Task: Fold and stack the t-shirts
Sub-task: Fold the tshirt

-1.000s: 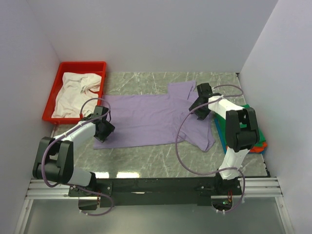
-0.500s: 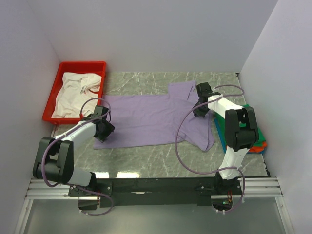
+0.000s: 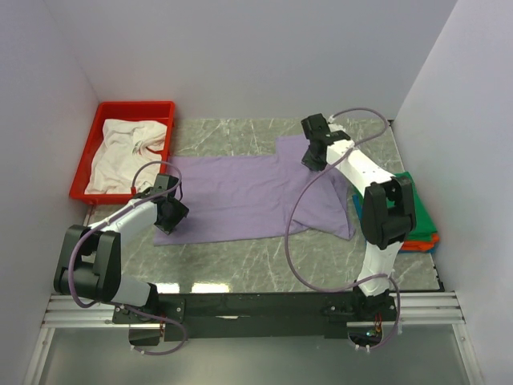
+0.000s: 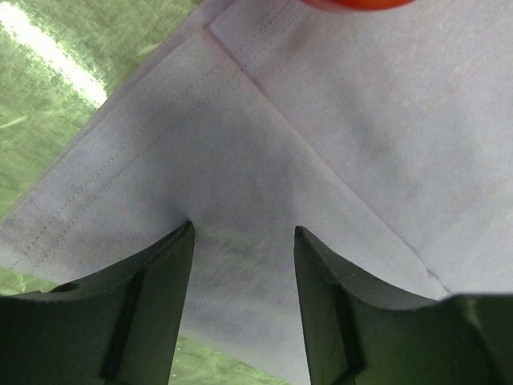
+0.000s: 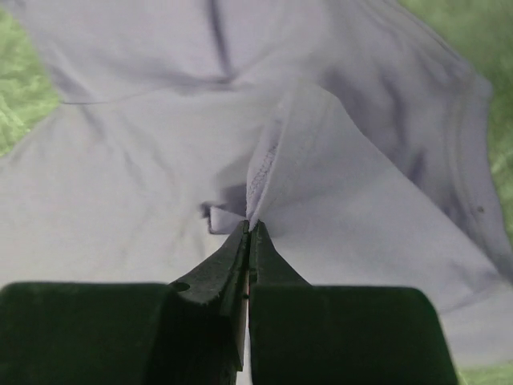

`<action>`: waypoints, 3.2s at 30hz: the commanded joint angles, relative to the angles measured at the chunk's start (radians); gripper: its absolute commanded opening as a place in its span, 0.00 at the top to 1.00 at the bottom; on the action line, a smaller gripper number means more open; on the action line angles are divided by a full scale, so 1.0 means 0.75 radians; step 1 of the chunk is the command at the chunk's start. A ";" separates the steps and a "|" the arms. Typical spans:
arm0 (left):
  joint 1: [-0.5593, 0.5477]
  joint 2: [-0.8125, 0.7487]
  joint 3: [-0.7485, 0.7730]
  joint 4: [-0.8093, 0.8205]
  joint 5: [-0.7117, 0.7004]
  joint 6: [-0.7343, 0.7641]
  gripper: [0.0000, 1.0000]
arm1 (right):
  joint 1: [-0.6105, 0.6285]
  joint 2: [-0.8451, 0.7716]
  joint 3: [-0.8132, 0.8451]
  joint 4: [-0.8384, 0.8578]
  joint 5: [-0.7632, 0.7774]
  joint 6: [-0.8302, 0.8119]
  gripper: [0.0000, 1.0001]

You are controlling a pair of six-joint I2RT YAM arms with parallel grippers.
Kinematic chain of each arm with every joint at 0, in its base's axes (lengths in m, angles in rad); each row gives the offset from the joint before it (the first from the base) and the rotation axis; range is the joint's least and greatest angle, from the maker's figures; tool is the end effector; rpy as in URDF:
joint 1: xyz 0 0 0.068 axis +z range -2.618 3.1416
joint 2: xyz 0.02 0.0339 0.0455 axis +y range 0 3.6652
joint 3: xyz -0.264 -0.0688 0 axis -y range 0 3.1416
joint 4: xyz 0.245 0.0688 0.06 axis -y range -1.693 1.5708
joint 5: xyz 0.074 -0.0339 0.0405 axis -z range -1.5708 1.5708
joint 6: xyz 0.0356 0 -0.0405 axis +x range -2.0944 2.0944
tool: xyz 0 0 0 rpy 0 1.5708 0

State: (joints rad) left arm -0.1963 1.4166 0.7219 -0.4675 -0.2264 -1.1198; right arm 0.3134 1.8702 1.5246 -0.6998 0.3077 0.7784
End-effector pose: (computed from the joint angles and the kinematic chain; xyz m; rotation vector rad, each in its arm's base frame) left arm 0.2460 -0.0408 0.1639 -1.2509 2.3719 -0.0986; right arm 0.3865 0.1139 0.2458 0.6878 2.4453 0.0180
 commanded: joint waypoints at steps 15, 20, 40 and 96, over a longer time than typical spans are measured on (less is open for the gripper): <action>-0.006 0.026 -0.022 0.020 -0.019 -0.012 0.41 | 0.110 0.241 0.233 -0.096 0.211 -0.207 1.00; -0.006 0.032 -0.022 0.020 -0.019 -0.016 0.41 | 0.138 0.304 0.309 -0.120 0.232 -0.252 1.00; -0.006 -0.101 -0.122 0.141 0.013 -0.033 0.41 | 0.016 -0.312 -0.269 -0.106 0.032 -0.067 0.29; -0.012 -0.193 -0.249 0.024 -0.171 -0.182 0.39 | -0.359 -0.819 -0.912 -0.069 0.191 -0.013 0.87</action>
State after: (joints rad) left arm -0.2047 1.2453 0.5671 -0.4152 -0.2996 -1.2442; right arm 0.0513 1.2419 0.7895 -0.6830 0.3508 0.7959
